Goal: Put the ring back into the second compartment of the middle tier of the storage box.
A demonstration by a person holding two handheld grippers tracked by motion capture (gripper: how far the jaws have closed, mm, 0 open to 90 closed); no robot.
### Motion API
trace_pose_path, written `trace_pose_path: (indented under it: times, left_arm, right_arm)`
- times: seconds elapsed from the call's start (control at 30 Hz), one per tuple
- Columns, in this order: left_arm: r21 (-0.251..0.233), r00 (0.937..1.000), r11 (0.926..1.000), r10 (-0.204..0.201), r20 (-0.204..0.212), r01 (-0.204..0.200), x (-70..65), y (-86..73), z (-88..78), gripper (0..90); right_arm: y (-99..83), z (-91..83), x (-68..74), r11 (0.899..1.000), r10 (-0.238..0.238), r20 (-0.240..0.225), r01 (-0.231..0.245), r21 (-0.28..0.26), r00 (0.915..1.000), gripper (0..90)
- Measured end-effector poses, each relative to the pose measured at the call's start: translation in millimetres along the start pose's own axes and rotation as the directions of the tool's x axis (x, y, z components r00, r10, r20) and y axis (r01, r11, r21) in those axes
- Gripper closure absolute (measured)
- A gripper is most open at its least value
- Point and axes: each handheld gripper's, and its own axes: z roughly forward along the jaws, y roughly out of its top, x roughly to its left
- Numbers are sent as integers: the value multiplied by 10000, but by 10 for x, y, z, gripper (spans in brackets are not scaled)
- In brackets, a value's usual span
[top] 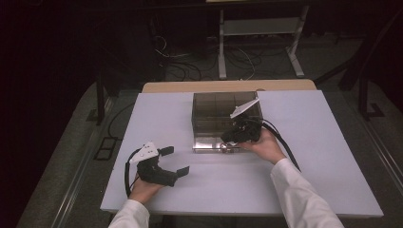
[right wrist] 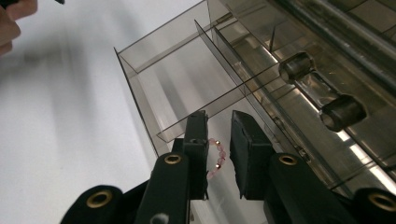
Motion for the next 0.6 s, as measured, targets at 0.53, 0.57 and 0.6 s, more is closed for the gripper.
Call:
trace_pose_path:
  times: [0.53, 0.57, 0.6]
  left_arm:
    - [-1, 10000, 10000, -48, 37, 48, 4, -3, 10, 0]
    - [3, 10000, 10000, -36, 38, 36, 5, -3, 8, 0]
    - [21, 10000, 10000, -13, 28, 13, 7, -1, 4, 0]
  right_arm:
    - [3, -226, 102, 9984, 158, -312, -175, -540, 9994, 660]
    - [1, -238, 114, 9985, 156, -285, -171, -518, 9995, 646]
    - [0, -251, 128, 9983, 165, -256, -180, -559, 9995, 634]
